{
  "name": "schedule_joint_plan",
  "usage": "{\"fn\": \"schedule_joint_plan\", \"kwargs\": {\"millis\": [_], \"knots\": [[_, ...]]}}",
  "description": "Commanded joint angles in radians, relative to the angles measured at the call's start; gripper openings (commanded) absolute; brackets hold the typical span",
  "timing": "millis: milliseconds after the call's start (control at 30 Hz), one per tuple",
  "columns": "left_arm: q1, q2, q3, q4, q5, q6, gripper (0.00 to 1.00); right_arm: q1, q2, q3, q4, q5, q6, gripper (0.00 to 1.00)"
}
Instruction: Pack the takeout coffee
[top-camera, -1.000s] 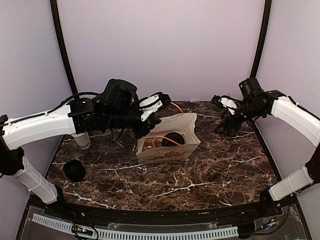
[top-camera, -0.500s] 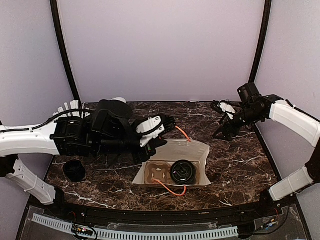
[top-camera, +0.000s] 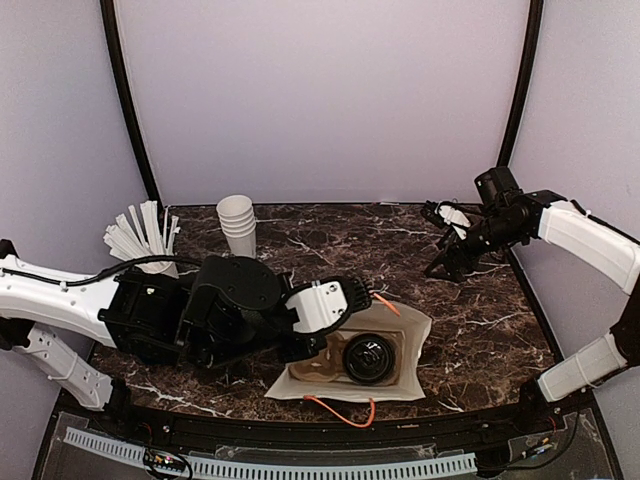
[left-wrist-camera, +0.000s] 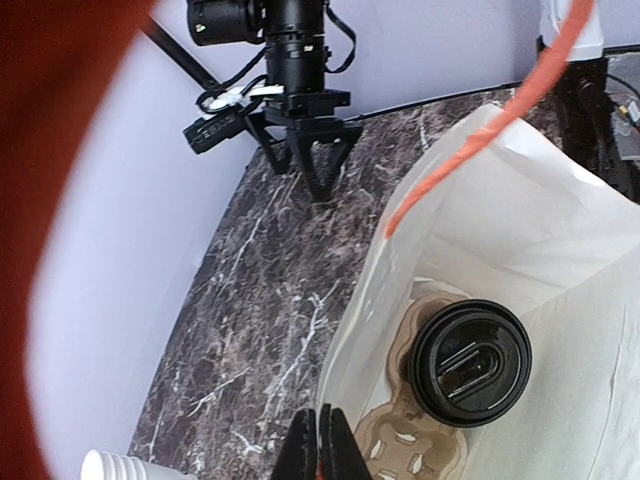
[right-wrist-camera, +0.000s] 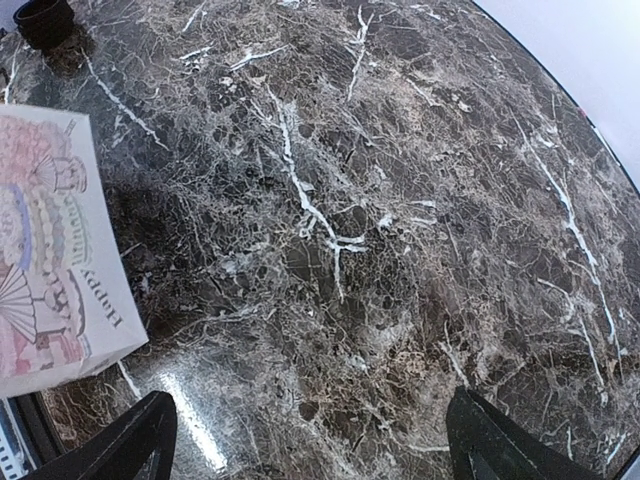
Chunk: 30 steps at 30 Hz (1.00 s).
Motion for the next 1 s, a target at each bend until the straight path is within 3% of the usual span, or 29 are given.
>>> {"fn": "schedule_joint_plan", "kwargs": {"millis": [0, 167, 300, 967], "knots": [[0.001, -0.027, -0.046, 0.177, -0.196, 0.139, 0.0, -0.007, 0.002, -0.008, 0.036, -0.012, 0.003, 0.95], [0.001, -0.007, -0.111, 0.4, -0.339, 0.35, 0.0, -0.007, 0.0, -0.016, 0.047, 0.004, 0.004, 0.95], [0.004, 0.017, -0.165, 0.491, -0.345, 0.434, 0.0, -0.007, 0.016, -0.008, 0.054, -0.007, 0.012, 0.95], [0.025, 0.032, -0.213, 0.393, -0.262, 0.246, 0.0, -0.006, 0.005, 0.029, 0.014, -0.038, -0.003, 0.95]]}}
